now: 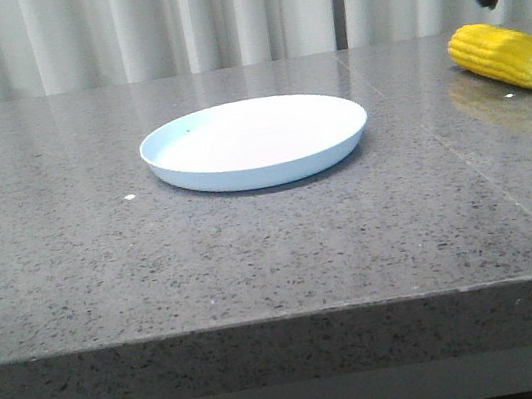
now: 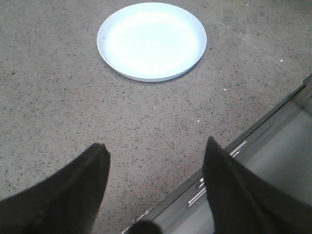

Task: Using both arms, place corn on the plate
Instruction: 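Lower the right gripper onto the yellow corn cob and grasp it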

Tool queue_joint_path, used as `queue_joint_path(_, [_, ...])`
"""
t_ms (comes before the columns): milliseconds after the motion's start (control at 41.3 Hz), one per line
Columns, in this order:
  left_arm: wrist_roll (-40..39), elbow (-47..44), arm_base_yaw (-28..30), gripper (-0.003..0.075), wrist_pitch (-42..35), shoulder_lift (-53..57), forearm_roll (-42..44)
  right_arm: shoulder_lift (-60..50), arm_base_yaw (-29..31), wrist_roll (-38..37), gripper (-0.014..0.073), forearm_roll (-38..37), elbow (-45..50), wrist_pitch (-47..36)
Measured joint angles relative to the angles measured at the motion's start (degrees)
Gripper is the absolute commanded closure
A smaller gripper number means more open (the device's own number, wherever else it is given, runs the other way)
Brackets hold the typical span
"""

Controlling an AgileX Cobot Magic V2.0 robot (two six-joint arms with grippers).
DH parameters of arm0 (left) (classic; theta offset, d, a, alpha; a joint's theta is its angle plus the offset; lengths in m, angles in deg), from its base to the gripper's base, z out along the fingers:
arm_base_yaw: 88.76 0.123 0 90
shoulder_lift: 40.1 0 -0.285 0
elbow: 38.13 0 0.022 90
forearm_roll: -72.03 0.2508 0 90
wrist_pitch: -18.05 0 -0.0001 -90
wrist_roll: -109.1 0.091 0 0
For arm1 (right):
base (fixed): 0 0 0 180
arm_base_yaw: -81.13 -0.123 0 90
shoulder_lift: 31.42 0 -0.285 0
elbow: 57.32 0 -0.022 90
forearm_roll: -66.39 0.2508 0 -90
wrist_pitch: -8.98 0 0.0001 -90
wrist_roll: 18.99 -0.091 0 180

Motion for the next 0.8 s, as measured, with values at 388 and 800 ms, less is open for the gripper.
queue_joint_path(388, [0.0,0.0,0.0,0.0301,-0.09,0.0,0.1,12.31,0.0,0.0,-0.004,-0.76,-6.96,-1.31])
queue_joint_path(800, [0.0,0.0,0.0,0.0301,-0.09,0.0,0.1,14.18,0.0,0.0,0.0345,-1.53,-7.1,-3.74])
